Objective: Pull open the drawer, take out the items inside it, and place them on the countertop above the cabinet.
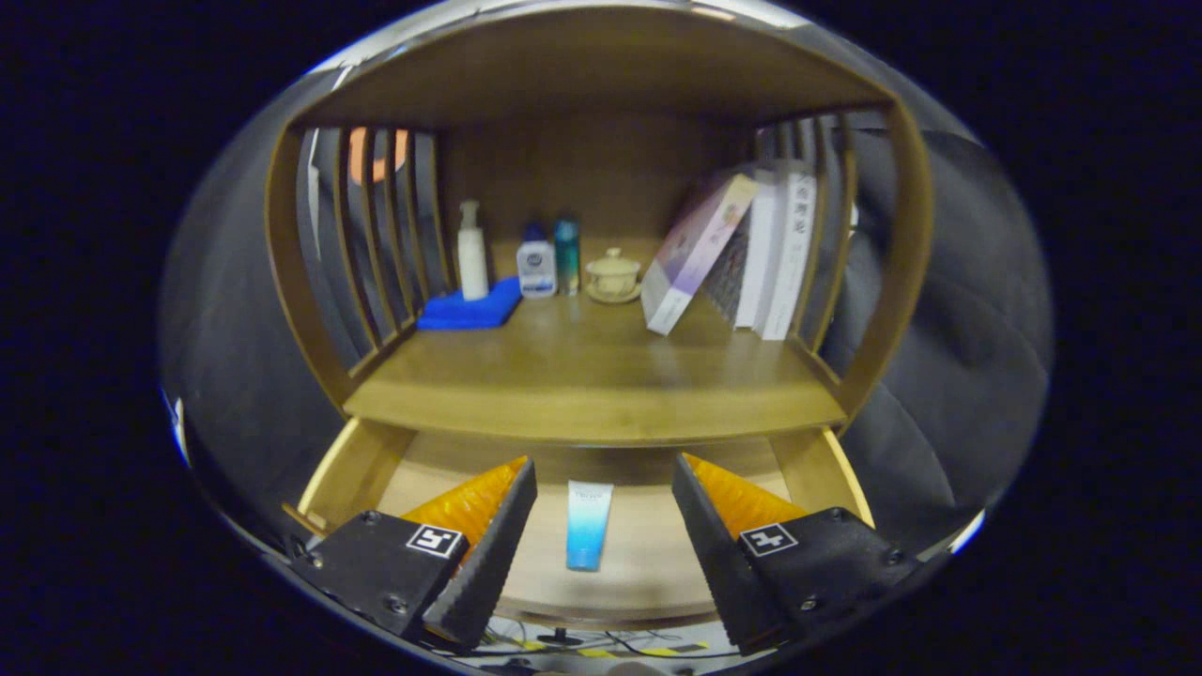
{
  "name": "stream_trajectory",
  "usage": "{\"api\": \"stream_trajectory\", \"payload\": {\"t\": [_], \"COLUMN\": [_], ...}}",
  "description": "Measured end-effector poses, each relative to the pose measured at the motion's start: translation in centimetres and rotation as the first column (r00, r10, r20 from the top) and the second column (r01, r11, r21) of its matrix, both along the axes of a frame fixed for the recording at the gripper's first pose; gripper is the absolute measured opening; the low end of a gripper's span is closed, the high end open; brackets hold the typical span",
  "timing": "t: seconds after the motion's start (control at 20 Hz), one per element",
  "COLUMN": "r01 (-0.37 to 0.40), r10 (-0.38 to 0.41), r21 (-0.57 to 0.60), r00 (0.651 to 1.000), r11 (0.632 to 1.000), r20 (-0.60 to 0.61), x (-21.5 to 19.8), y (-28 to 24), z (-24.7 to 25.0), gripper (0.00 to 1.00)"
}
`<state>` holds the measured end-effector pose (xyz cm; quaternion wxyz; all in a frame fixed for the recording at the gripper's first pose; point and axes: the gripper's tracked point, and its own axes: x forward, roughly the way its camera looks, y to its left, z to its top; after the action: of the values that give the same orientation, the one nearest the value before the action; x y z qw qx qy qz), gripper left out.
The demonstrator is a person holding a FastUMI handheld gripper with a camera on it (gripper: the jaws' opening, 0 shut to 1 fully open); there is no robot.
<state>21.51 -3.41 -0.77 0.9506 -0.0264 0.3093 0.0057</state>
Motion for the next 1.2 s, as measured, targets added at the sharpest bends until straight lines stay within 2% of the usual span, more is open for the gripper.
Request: {"api": "stream_trajectory", "payload": {"t": [0.1, 0.25, 0.35, 0.45, 0.6, 0.85, 1.0, 1.2], "r01": [0.002, 0.023, 0.031, 0.04, 0.085, 0.126, 0.153, 0.143], "r10": [-0.004, -0.026, -0.041, -0.037, -0.063, -0.098, -0.107, -0.137], "r21": [-0.019, -0.014, -0.034, -0.004, 0.016, 0.002, 0.014, -0.047], "r00": [0.994, 0.966, 0.935, 0.901, 0.841, 0.781, 0.747, 0.732], "r11": [1.0, 1.0, 0.999, 0.999, 0.996, 0.992, 0.988, 0.989], "r20": [-0.107, -0.258, -0.353, -0.431, -0.538, -0.617, -0.656, -0.668], "x": [1.5, 2.7, 2.6, 2.4, 1.5, 1.6, 1.4, 1.1], "y": [0.3, 0.8, 0.9, 1.7, 1.5, 0.9, 1.1, 0.6], "z": [-1.7, -5.2, -7.3, -9.1, -11.4, -13.4, -14.7, -15.9], "gripper": [0.93, 0.93, 0.93, 0.93, 0.91, 0.88, 0.81, 0.68]}}
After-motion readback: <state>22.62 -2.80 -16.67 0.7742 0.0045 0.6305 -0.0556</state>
